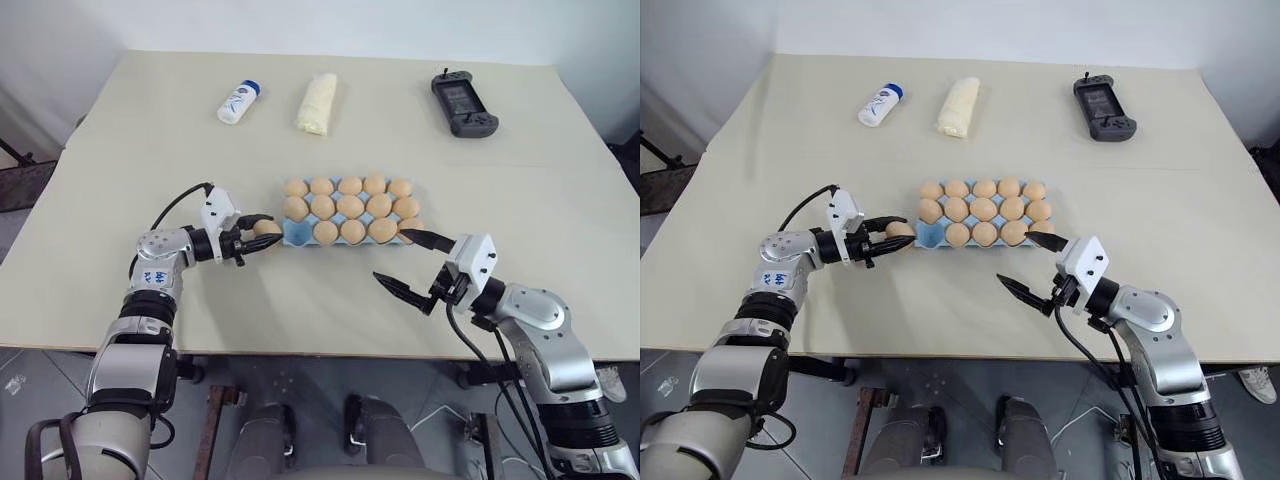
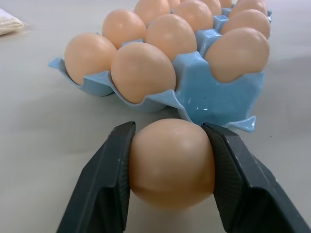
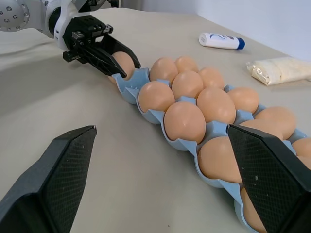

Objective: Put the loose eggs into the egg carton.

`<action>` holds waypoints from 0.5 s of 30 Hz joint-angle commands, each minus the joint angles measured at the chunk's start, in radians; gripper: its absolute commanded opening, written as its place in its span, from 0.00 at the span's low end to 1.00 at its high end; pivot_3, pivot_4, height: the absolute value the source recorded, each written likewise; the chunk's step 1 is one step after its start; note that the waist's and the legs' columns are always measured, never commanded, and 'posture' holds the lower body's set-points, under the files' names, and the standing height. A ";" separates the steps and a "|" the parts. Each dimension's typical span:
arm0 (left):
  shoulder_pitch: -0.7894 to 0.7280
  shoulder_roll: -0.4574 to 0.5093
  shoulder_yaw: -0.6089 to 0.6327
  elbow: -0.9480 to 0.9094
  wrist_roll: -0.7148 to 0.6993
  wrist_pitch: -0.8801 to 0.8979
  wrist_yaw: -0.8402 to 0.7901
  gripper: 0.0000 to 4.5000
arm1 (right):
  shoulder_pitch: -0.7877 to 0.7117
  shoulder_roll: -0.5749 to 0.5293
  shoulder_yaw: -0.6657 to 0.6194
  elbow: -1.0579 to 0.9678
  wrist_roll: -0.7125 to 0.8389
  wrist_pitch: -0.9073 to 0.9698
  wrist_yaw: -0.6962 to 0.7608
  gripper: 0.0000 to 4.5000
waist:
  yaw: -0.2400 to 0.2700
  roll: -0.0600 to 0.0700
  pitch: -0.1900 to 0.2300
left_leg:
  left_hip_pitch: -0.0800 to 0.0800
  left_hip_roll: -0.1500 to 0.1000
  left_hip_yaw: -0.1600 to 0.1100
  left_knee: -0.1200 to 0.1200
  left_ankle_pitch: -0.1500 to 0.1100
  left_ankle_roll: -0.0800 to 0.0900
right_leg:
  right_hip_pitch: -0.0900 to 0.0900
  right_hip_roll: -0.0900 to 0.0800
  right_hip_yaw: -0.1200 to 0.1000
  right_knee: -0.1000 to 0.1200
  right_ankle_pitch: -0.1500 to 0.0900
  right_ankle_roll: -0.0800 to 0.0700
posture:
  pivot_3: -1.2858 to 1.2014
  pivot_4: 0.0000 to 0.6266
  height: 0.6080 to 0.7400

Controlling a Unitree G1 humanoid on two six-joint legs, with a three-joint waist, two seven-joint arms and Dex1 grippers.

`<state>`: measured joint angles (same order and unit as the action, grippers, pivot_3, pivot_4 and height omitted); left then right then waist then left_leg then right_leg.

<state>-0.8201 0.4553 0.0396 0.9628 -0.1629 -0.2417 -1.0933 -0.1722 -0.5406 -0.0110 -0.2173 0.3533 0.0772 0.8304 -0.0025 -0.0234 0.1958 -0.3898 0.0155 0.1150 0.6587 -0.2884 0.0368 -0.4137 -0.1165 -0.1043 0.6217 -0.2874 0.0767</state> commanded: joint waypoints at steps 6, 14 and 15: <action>0.005 0.004 0.066 -0.216 -0.134 0.145 -0.085 0.38 | 0.008 -0.010 -0.038 -0.052 0.013 0.006 -0.017 1.00 | 0.001 0.000 0.000 | 0.000 0.000 0.000 0.000 0.000 0.000 | 0.000 0.000 0.000 0.000 0.000 0.000 | 0.52 0.24 1.00; 0.018 -0.074 0.007 -0.295 -0.107 0.182 -0.067 0.38 | -0.010 -0.002 -0.027 -0.044 0.009 0.009 -0.020 1.00 | 0.002 0.000 0.000 | -0.001 -0.001 0.000 0.000 0.000 0.001 | 0.001 0.000 0.000 0.000 0.001 0.001 | 0.52 0.24 1.00; 0.017 -0.077 -0.001 -0.288 -0.103 0.182 -0.073 0.38 | -0.011 -0.003 -0.028 -0.043 0.010 0.009 -0.019 1.00 | 0.000 0.000 0.000 | -0.001 -0.001 0.000 0.000 0.000 0.001 | 0.001 0.000 0.000 0.000 0.001 0.001 | 0.52 0.24 1.00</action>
<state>-0.8058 0.3738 0.0410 0.6842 -0.2683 -0.0604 -1.1596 -0.1757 -0.5405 -0.0173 -0.2337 0.3532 0.0898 0.8172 -0.0021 -0.0235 0.1958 -0.3903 0.0151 0.1149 0.6590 -0.2884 0.0374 -0.4128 -0.1159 -0.1041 0.6220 -0.2867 0.0780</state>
